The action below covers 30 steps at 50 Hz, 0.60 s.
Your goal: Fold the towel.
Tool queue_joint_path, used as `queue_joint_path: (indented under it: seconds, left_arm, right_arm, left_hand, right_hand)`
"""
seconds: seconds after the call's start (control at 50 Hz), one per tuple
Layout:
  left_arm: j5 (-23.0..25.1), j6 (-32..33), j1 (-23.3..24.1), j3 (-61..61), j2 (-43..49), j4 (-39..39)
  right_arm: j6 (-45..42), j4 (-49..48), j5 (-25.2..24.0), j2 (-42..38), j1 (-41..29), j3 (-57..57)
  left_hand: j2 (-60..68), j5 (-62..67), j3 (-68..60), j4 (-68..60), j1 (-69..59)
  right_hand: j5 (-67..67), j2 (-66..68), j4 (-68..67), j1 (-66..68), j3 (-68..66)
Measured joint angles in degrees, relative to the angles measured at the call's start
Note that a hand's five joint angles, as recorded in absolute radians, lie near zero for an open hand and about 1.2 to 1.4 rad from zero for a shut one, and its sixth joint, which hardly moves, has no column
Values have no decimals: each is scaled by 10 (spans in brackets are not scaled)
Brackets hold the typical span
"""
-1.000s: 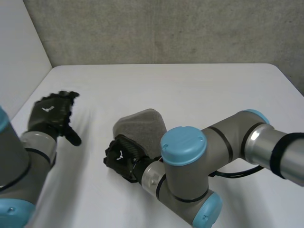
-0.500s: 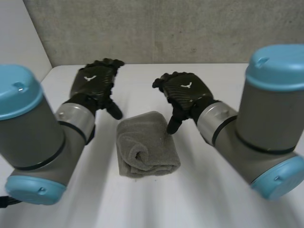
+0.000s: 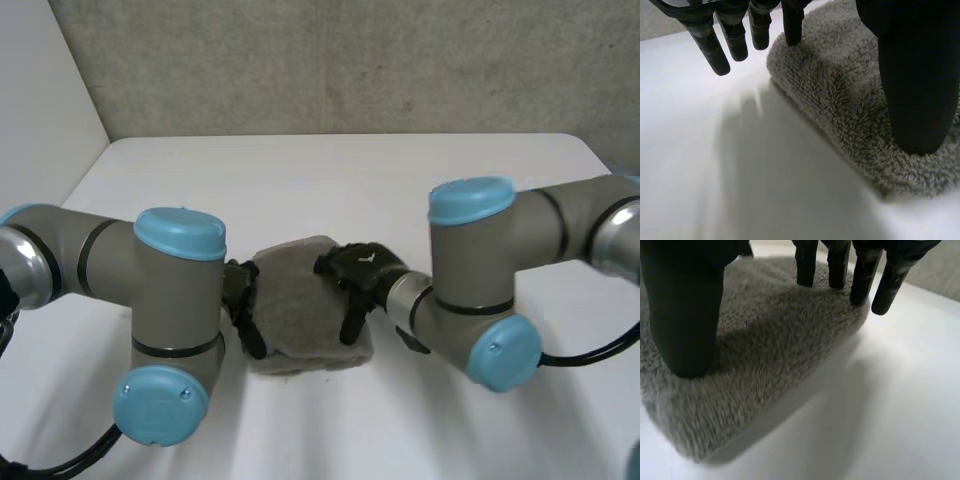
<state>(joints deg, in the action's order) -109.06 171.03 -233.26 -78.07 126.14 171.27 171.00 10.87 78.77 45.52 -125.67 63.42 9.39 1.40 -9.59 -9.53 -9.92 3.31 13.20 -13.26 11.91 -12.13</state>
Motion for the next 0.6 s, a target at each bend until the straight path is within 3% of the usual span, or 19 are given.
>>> queue_joint_path:
  seconds: [0.16,0.28,0.38,0.48,0.6]
  left_arm:
    - [2,26,0,-11,-7,3]
    - [4,32,3,-4,-31,4]
    - [6,32,4,11,-67,2]
    - [9,32,-5,49,-158,-16]
    - [15,33,-50,111,-255,-94]
  right_arm:
    - [-57,-1,37,-13,-13,-10]
    - [-61,-5,59,37,-13,-7]
    - [-40,-9,70,101,-8,-7]
    - [-7,-12,93,217,32,-2]
    - [9,-11,129,334,97,25]
  left_hand:
    - [0,0,0,0,3]
    - [0,0,0,0,3]
    - [0,0,0,0,3]
    - [0,0,0,0,3]
    - [0,0,1,0,3]
  right_hand:
    - [-3,0,0,-11,0]
    - [-6,0,0,-11,0]
    - [-6,0,0,-11,0]
    - [-6,0,0,-11,0]
    - [-6,0,1,-11,0]
